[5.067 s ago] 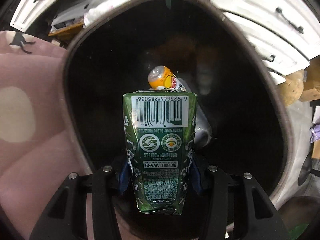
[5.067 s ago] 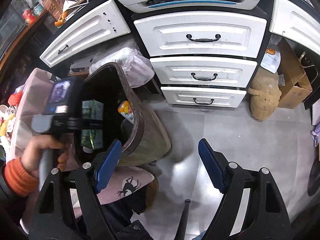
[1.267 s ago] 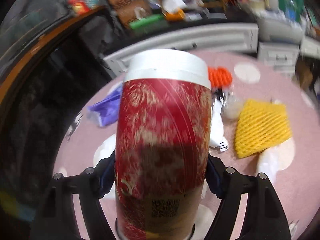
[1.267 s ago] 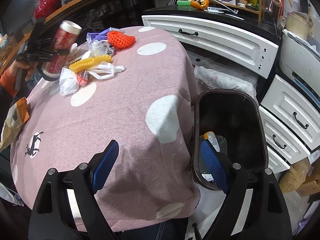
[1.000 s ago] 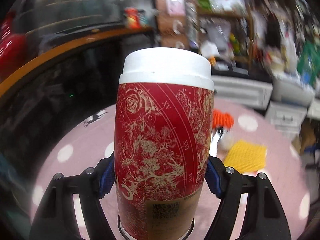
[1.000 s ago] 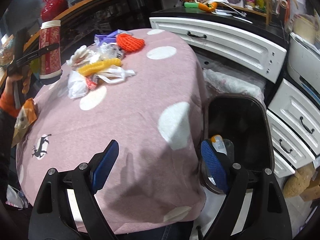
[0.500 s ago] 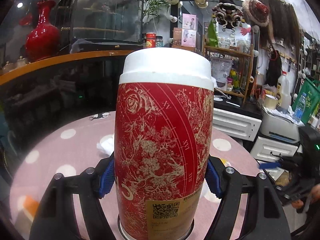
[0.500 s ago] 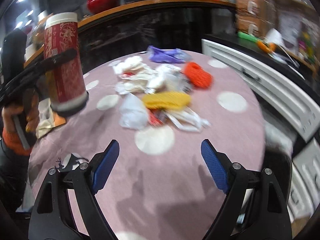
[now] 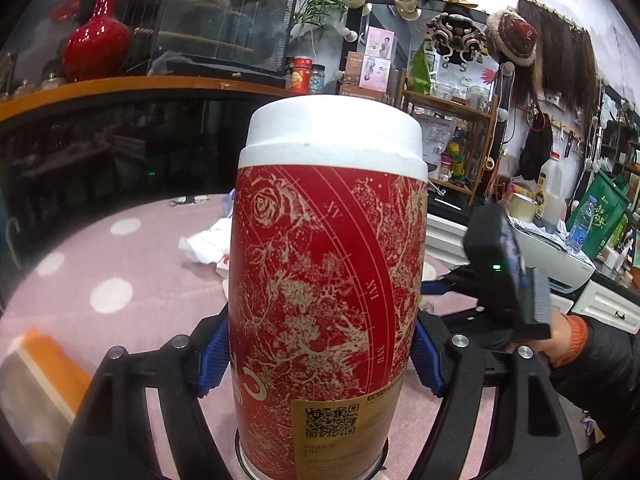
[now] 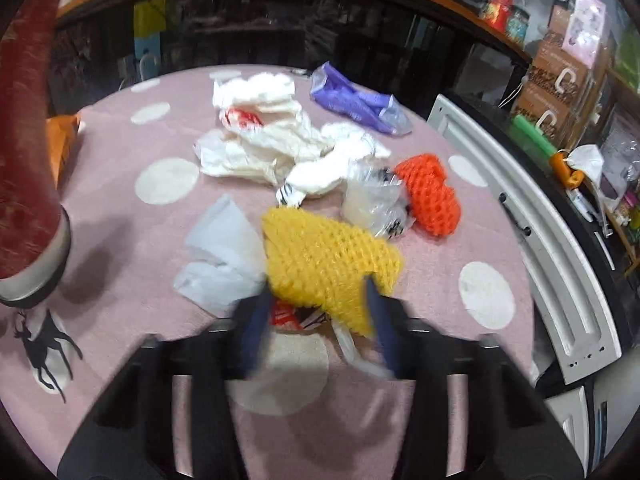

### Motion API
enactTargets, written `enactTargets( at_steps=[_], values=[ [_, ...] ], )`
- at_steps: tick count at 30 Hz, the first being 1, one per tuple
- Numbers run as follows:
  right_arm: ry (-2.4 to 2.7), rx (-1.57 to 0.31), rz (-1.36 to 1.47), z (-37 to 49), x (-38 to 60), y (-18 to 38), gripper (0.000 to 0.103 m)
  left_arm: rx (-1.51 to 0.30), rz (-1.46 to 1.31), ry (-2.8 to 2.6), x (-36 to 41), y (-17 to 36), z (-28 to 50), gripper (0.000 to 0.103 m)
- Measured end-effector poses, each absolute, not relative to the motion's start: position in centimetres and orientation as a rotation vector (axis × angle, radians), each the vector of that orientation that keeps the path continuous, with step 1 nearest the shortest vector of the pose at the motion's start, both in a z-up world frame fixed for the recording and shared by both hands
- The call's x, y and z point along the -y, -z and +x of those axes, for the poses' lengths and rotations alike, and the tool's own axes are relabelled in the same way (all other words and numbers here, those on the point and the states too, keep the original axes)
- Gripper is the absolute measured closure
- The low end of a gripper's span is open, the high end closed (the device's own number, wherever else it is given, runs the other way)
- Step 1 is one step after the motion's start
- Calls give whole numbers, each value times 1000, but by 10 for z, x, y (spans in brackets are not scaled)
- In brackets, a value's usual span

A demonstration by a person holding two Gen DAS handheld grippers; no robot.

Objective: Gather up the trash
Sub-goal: 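Grasp the yellow foam net with the right tool, then carry the red-gold cup to the bin and release it with the left tool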

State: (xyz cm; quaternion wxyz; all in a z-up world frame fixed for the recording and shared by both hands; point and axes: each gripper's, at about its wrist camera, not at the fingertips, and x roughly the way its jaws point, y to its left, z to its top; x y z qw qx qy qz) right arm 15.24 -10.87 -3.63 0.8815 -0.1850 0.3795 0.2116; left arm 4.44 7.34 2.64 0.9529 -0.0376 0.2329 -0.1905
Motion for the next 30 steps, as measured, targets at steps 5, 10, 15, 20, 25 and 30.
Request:
enactTargets(
  at_steps=[5, 10, 15, 20, 25, 30],
  values=[
    [-433, -752, -344, 148, 116, 33, 93, -471, -82, 377, -76, -23, 40, 30],
    [-426, -698, -327, 131, 122, 20, 94, -473, -81, 389, -70, -22, 37, 30],
    [-412, -654, -283, 113, 139, 0, 94, -459, -78, 413, -63, -25, 31, 30],
    [-393, -616, -240, 90, 160, -21, 94, -444, -75, 441, -52, -29, 25, 30],
    [-382, -591, -177, 65, 188, -36, 94, -437, -63, 489, -34, -33, 19, 30],
    [-372, -610, -79, 43, 223, -41, 94, -434, -67, 560, -12, -35, 15, 30]
  ],
)
